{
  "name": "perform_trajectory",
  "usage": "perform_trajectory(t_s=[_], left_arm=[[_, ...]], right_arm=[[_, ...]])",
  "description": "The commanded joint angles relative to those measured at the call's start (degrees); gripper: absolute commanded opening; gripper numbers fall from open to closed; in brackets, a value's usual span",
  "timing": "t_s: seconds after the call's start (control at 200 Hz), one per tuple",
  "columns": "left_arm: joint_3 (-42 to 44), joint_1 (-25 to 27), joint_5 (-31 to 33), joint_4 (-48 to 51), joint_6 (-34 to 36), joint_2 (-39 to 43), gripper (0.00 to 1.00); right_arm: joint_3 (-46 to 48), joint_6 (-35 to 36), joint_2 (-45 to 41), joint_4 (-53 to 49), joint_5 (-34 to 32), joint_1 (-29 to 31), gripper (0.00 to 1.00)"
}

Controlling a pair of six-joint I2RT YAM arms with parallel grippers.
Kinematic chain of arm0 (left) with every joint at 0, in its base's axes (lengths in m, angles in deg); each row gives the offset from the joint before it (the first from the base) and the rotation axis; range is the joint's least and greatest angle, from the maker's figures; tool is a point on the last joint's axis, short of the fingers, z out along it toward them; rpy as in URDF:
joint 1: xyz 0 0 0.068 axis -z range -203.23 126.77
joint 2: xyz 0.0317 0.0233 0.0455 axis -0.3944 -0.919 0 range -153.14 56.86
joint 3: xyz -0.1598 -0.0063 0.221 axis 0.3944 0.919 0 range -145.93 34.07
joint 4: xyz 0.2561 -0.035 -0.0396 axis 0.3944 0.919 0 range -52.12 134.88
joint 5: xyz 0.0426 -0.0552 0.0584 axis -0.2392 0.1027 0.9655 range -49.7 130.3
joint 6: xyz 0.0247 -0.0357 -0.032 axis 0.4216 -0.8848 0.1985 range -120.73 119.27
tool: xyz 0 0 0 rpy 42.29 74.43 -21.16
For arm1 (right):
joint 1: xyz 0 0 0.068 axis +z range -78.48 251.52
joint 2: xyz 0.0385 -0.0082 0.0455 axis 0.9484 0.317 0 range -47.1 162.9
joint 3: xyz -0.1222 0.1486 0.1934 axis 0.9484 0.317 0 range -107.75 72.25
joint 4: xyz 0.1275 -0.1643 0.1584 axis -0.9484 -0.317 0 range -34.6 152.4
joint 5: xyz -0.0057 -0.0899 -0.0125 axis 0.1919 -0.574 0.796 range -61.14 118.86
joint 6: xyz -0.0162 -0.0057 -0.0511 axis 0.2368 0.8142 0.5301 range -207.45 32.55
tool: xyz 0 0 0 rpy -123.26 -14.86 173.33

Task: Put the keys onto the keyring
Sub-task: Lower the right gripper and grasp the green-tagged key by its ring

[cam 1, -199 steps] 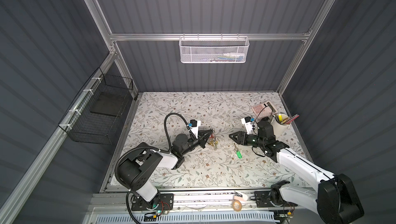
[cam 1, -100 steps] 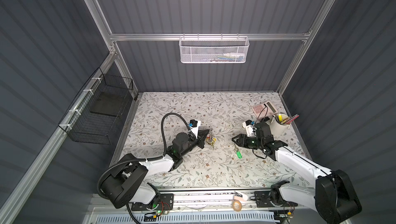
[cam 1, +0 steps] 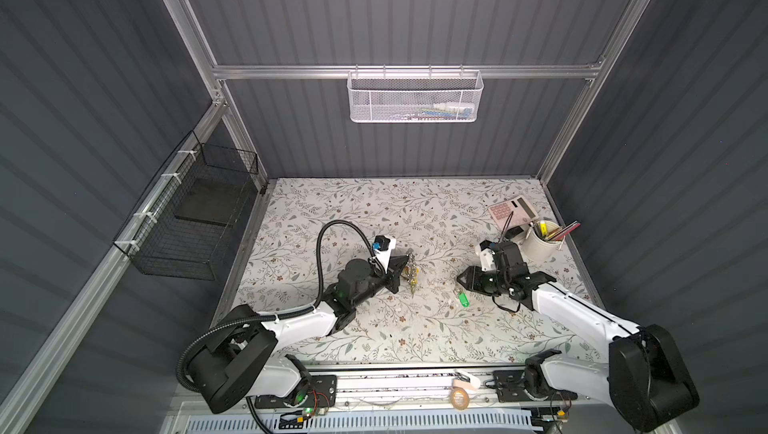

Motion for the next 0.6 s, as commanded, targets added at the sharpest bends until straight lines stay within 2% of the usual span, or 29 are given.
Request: perform_trajectory(t_s=[0.0, 0.18, 0.595], left_arm=[[-1.43, 0.20, 0.52, -0.60, -0.18, 0.98, 0.00], [-1.43, 0.20, 0.87, -0.81, -1.12, 0.73, 0.00], [-1.47, 0.20, 0.12, -2.00, -1.92, -0.16, 0.00]], right_arm=[[0.12, 0.13, 1.57, -0.46, -0.56, 0.35, 0.42], [0.55, -0.08, 3.80, 0.29, -0.29, 0.83, 0.40], [0.10, 0.16, 8.79, 1.02, -0.75, 0.97, 0.27]])
